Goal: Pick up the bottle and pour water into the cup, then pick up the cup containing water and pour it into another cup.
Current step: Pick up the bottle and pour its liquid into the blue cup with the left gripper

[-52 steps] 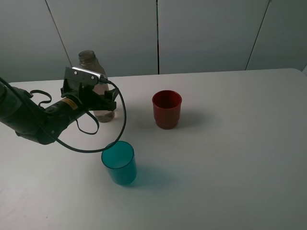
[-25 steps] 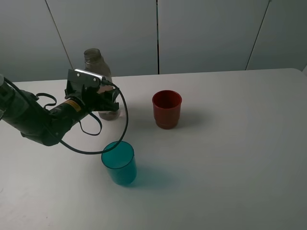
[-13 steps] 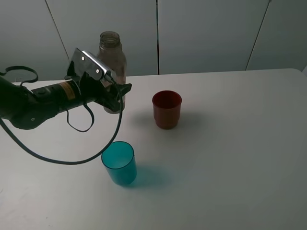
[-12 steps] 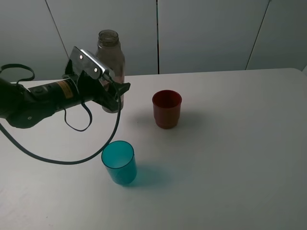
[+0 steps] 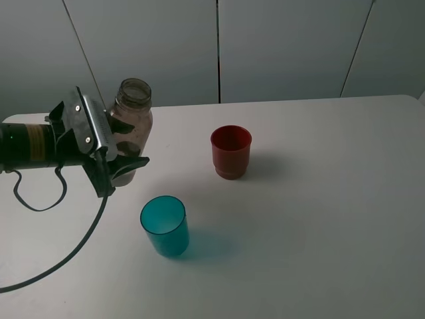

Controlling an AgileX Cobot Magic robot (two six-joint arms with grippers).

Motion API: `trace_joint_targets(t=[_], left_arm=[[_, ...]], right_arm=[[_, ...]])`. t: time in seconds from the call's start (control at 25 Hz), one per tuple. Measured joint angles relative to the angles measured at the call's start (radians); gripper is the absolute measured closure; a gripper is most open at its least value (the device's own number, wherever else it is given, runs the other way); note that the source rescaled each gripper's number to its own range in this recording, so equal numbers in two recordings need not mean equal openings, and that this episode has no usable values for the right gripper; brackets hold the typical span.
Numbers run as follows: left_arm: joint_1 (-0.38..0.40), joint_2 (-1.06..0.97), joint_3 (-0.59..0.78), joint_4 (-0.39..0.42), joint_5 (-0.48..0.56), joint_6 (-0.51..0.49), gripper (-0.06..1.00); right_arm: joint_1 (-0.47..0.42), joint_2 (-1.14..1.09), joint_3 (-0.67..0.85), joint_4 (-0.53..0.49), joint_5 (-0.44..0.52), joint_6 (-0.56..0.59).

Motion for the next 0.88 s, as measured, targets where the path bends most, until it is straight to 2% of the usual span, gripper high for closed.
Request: trace_joint_targets(t=[0.16, 0.24, 0.6, 0.88], left_arm=[[0.032, -0.08, 0.027, 0.136, 0.069, -0.047, 0.62], [0.037, -0.106, 0.029, 0.197, 0.134, -0.054, 0.62], [0.037, -0.12, 0.029, 0.349, 0.294, -0.058, 0.62], [0.037, -0.125, 0.029, 0.449, 0.342, -0.008, 0.62]], right_arm=[[0.0, 0.0, 0.0, 0.0, 0.0, 0.0], [0.0, 0.0, 0.0, 0.0, 0.0, 0.0], [0.0, 0.0, 0.0, 0.0, 0.0, 0.0], [0.0, 0.0, 0.0, 0.0, 0.0, 0.0]])
